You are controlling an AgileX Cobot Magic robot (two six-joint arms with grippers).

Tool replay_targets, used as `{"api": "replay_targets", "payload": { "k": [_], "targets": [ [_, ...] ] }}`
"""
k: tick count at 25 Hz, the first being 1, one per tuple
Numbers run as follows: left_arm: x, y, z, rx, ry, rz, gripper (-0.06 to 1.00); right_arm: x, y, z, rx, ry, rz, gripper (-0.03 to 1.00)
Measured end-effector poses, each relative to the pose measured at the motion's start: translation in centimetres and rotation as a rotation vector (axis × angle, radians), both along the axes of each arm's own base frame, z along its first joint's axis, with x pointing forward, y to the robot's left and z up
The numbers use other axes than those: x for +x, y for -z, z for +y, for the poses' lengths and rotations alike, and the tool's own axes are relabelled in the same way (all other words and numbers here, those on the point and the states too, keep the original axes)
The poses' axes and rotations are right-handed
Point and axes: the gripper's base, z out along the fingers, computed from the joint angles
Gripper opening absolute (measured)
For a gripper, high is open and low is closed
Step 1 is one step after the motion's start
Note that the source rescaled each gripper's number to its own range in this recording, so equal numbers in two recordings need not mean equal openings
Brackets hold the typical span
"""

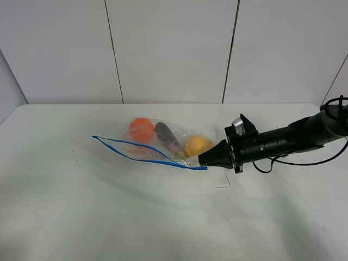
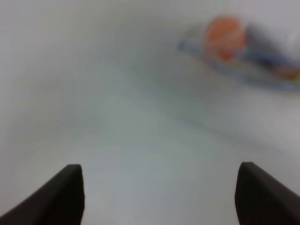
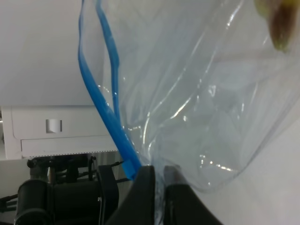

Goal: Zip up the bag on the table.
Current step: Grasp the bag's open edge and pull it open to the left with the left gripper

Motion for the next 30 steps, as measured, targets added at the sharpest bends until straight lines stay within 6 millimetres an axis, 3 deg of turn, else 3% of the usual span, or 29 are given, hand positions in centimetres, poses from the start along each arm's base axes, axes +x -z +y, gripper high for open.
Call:
{"api": "replay_targets", "payload": {
  "k": [3,6,12,16,21,26,30],
  "targets": [
    [2.7,-3.7,-0.6,-0.082,0.033,-0.004,0.95,0.0,0.0,0.0,0.0,0.0,0.0,0.0],
    [6.8,-5.1,-1.3,-0.163,0.063,0.065,0.95,0.0,0.0,0.0,0.002,0.003,0.0,0.0],
    [16.0,-2.3,-2.7,-0.32,0.112,0.297,0.95,0.1,-0.1,0.0,0.009,0.009,0.001,0.0],
    [20.6,0.3,-4.4,-0.408,0.178,0.39,0.95,0.1,-0.1,0.0,0.016,0.017,0.001,0.0],
    [23.0,5.1,-9.3,-0.499,0.254,0.524,0.95,0.1,-0.1,0.0,0.016,0.018,0.001,0.0],
    [22.8,10.9,-13.7,-0.536,0.212,0.638,0.95,0.1,-0.1,0.0,0.016,0.018,0.001,0.0],
    [22.7,13.8,-16.5,-0.575,0.149,0.697,0.95,0.2,-0.1,0.0,0.017,0.019,0.001,0.0]
  ]
}}
